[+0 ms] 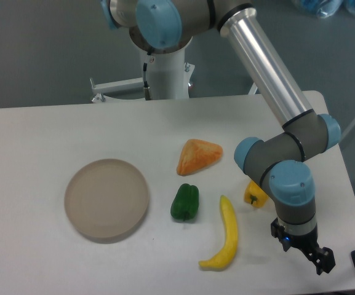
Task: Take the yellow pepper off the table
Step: 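Raise the open gripper up and away from the yellow pepper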
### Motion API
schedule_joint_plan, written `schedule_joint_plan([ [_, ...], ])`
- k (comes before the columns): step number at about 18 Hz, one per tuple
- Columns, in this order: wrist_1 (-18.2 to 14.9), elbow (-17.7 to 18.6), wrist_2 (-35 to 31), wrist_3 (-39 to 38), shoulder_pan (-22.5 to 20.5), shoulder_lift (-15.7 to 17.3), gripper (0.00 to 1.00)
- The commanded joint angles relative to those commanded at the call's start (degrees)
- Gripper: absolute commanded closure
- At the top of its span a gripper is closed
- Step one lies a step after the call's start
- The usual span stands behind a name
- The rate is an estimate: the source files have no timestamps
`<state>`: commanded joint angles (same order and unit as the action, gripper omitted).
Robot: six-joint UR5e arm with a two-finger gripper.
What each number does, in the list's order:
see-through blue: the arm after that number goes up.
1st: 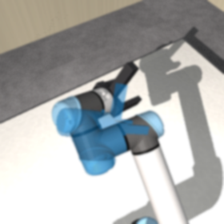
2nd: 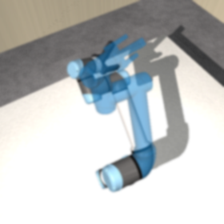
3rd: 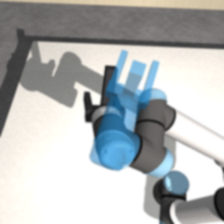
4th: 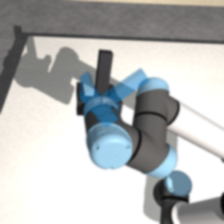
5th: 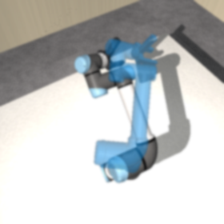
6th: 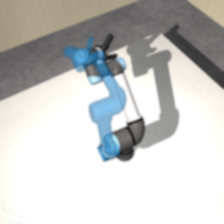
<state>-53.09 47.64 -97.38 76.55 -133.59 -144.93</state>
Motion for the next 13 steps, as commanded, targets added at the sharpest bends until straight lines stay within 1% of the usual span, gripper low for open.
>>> schedule_joint_plan([
  [3,0.0,0.0,0.1,-0.8,0.0,0.1,0.0],
  [8,-0.1,1.1,0.1,-1.0,0.0,1.9,0.0],
  [9,-0.1,1.8,0.3,-1.1,0.0,2.7,0.0],
  [13,-0.4,6.3,0.6,-1.1,-0.4,6.7,0.0],
])
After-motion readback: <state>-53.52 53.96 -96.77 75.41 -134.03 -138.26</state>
